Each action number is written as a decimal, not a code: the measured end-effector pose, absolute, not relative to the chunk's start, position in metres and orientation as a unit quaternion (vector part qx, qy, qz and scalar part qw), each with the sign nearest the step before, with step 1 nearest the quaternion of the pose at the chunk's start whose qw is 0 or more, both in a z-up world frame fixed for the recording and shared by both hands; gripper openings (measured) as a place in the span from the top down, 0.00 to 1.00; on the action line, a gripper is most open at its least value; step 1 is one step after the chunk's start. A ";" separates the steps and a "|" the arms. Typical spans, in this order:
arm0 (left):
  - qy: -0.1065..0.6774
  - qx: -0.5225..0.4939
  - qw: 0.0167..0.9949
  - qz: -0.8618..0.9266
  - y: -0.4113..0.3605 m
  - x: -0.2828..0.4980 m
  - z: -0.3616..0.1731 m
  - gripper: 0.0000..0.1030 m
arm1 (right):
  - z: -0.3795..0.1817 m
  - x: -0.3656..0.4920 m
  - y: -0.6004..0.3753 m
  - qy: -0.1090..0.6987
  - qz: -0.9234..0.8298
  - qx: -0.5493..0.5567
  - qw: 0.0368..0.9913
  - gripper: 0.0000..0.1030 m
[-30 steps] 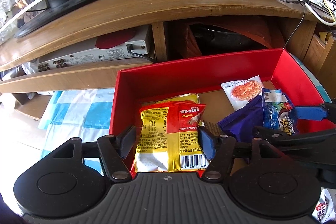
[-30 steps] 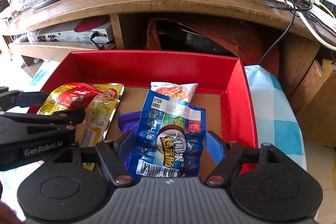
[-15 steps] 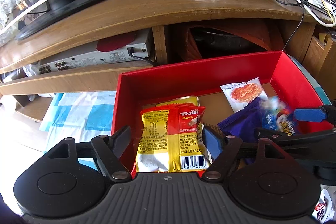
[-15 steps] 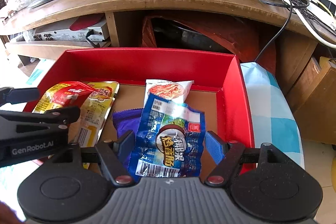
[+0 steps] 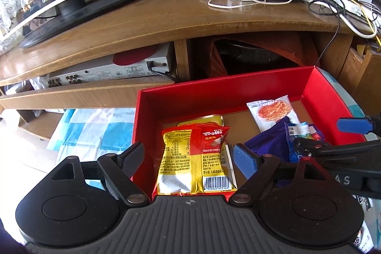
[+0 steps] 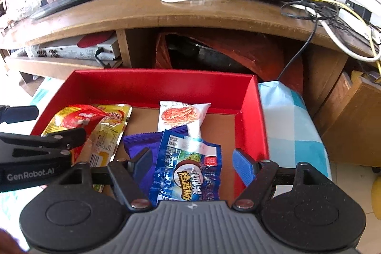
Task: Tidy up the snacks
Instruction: 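Lower both snacks into the red box and open both tools, then move the left tool to the gold pouch while the right tool moves to the pink pack, then grasp the gold pouch with the left tool while the right tool grasps the pink pack, then carry the gold pouch and pink pack over the red box with both tools, then lower both snacks into the red box and open both tools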
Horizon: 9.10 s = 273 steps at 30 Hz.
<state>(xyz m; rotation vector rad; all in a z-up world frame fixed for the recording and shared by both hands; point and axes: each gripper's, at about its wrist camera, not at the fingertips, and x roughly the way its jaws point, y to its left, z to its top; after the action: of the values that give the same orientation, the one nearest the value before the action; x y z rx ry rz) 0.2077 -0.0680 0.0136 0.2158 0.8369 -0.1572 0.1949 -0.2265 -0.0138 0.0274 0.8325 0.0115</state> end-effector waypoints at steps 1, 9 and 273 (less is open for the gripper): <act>0.404 0.103 0.906 -0.077 -0.067 0.206 0.016 0.16 | -0.011 0.193 -0.228 0.403 0.005 0.015 0.915 0.04; 0.403 0.091 0.906 -0.087 -0.064 0.188 0.026 0.15 | 0.004 0.167 -0.237 0.398 -0.006 0.016 0.917 0.03; 0.396 0.086 0.895 -0.188 -0.101 0.191 0.028 0.30 | 0.015 0.171 -0.273 0.397 0.009 0.079 0.914 0.22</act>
<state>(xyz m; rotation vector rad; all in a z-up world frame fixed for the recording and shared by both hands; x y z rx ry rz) 0.1906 -0.1005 0.0281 0.1786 0.8208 -0.3894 0.1709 -0.2727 0.0151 0.1626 0.8183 0.0187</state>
